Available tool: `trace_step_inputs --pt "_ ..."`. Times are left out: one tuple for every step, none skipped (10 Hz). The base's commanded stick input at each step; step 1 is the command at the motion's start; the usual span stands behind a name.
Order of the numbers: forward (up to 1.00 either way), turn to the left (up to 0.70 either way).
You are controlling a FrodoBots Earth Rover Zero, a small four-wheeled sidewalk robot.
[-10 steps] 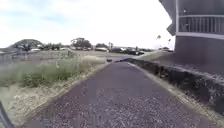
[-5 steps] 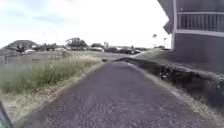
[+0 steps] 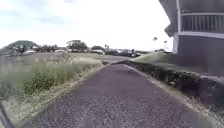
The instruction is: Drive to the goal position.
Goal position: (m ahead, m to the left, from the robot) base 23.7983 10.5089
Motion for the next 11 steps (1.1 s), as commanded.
trace_step_inputs --pt "0.70 0.00" --pt "0.70 0.00" --pt "0.70 0.00" --pt "0.70 0.00" --pt "0.70 0.00" --pt "0.70 0.00" --pt "0.70 0.00" --pt "0.70 0.00" --pt "0.70 -0.03" --pt "0.70 -0.28" --pt "0.70 -0.35"
